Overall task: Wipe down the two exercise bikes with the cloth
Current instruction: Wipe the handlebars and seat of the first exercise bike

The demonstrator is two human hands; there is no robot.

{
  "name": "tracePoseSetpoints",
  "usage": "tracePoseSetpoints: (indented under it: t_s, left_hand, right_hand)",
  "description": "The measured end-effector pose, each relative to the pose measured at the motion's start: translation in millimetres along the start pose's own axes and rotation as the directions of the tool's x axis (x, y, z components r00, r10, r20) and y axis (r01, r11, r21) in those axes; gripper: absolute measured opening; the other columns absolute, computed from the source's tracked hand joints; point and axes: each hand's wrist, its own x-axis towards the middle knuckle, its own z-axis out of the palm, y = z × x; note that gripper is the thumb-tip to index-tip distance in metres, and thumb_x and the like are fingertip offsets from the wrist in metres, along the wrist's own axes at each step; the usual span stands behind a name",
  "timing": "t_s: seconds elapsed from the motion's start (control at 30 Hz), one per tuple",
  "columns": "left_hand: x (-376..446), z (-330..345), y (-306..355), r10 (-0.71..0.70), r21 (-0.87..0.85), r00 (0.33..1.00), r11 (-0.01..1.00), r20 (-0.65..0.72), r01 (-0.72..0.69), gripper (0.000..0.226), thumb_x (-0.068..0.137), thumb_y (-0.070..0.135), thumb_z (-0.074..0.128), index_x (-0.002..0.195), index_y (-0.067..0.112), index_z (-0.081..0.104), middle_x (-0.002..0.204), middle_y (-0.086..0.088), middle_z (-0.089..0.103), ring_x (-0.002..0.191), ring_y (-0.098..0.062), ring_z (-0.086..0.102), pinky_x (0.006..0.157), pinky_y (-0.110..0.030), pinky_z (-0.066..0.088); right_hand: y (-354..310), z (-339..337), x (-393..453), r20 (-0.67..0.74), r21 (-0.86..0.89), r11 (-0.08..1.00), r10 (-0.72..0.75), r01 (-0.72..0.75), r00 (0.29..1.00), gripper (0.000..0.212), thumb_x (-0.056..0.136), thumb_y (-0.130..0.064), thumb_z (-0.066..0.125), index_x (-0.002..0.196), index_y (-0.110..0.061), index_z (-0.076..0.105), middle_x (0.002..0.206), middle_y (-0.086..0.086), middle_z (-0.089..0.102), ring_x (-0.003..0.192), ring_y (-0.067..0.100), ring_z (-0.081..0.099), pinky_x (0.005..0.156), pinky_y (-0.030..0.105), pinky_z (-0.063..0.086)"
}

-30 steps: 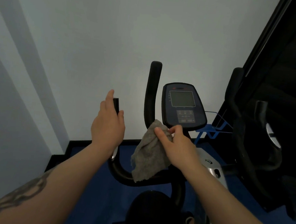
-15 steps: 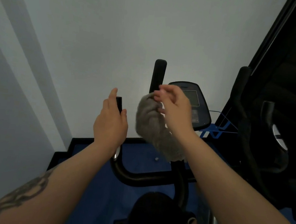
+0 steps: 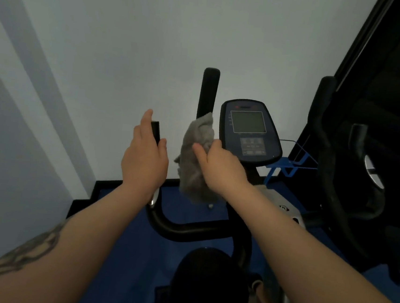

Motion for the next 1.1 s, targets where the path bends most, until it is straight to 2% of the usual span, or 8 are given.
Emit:
tracePoseSetpoints:
  t_s: [0.1, 0.27, 0.47, 0.57, 0.67, 0.77, 0.87, 1.1]
  left_hand:
    - [-1, 1, 0, 0.013, 0.000, 1.000, 1.000, -0.007, -0.013, 0.060, 0.103, 0.025, 0.042, 0.153, 0.030, 0.010, 0.146, -0.005, 0.037, 0.115, -0.028, 0.054, 0.085, -0.040, 0.045]
    - [1, 1, -2, 0.006, 0.009, 1.000, 1.000, 0.002, -0.006, 0.060, 0.102, 0.025, 0.042, 0.153, 0.030, 0.011, 0.148, -0.004, 0.035, 0.115, -0.028, 0.053, 0.085, -0.041, 0.045]
    - [1, 1, -3, 0.022, 0.010, 1.000, 1.000, -0.001, -0.022, 0.060, 0.102, 0.025, 0.042, 0.153, 0.032, 0.010, 0.149, -0.004, 0.035, 0.114, -0.027, 0.054, 0.079, -0.033, 0.039]
    - [2, 1, -4, 0.042, 0.017, 0.999, 0.999, -0.004, -0.042, 0.060, 0.102, 0.025, 0.043, 0.152, 0.033, 0.011, 0.149, -0.004, 0.035, 0.114, -0.027, 0.054, 0.079, -0.034, 0.041]
    - [2, 0, -3, 0.020, 0.009, 1.000, 1.000, 0.010, -0.020, 0.060, 0.102, 0.025, 0.043, 0.152, 0.033, 0.011, 0.148, -0.003, 0.035, 0.115, -0.028, 0.053, 0.083, -0.037, 0.044]
    - [1, -2, -1, 0.028, 0.000, 0.999, 1.000, 0.015, -0.028, 0.060, 0.102, 0.025, 0.042, 0.152, 0.034, 0.011, 0.149, -0.003, 0.035, 0.115, -0.027, 0.054, 0.084, -0.038, 0.044]
    - [1, -3, 0, 0.047, 0.015, 0.999, 0.999, 0.005, -0.047, 0.060, 0.101, 0.024, 0.043, 0.152, 0.030, 0.012, 0.148, -0.004, 0.036, 0.117, -0.027, 0.053, 0.086, -0.041, 0.046]
    - [-12, -6, 6, 0.079, 0.131, 0.995, 0.989, -0.058, -0.071, 0.071, 0.095, 0.008, 0.054, 0.153, 0.005, 0.013, 0.157, -0.018, 0.017, 0.142, -0.032, 0.025, 0.116, -0.044, 0.026]
  right_hand:
    - [12, -4, 0, 0.055, -0.124, 0.992, -0.032, 0.038, 0.998, 0.060, 0.098, -0.062, 0.027, 0.123, -0.011, 0.046, 0.106, 0.010, 0.062, 0.096, 0.029, 0.061, 0.076, 0.039, 0.048]
    - [-26, -9, 44, 0.078, 0.437, 0.889, 0.114, -0.136, 0.990, 0.075, 0.095, -0.059, 0.044, 0.143, -0.002, 0.029, 0.127, 0.013, 0.057, 0.112, 0.027, 0.057, 0.089, 0.032, 0.045]
    - [13, -9, -5, 0.134, -0.082, 0.994, -0.066, 0.077, 0.989, 0.057, 0.095, -0.054, 0.048, 0.131, -0.012, 0.038, 0.116, 0.009, 0.062, 0.101, 0.029, 0.061, 0.086, 0.046, 0.051]
    - [3, -30, 13, 0.346, 0.240, 0.971, -0.106, 0.021, 0.932, 0.047, 0.092, -0.055, 0.053, 0.123, -0.020, 0.054, 0.112, 0.001, 0.062, 0.103, 0.020, 0.061, 0.084, 0.032, 0.049]
    - [-21, -24, 32, 0.245, 0.525, 0.839, 0.007, -0.139, 0.969, 0.067, 0.089, -0.059, 0.057, 0.137, -0.014, 0.045, 0.127, 0.005, 0.057, 0.114, 0.024, 0.057, 0.092, 0.033, 0.046]
    - [-11, -6, 18, 0.108, 0.293, 0.955, 0.012, -0.043, 0.994, 0.081, 0.089, -0.057, 0.056, 0.147, -0.010, 0.024, 0.129, 0.008, 0.055, 0.116, 0.027, 0.054, 0.094, 0.037, 0.045]
    - [19, -8, -7, 0.132, 0.043, 0.998, -0.044, 0.038, 0.990, 0.070, 0.086, -0.067, 0.052, 0.133, -0.017, 0.041, 0.118, 0.005, 0.062, 0.103, 0.024, 0.060, 0.088, 0.042, 0.051]
    - [47, -8, -37, 0.127, 0.101, 0.994, 0.022, -0.035, 0.992, 0.064, 0.083, -0.066, 0.057, 0.128, -0.023, 0.040, 0.123, 0.001, 0.060, 0.108, 0.021, 0.059, 0.081, 0.037, 0.050]
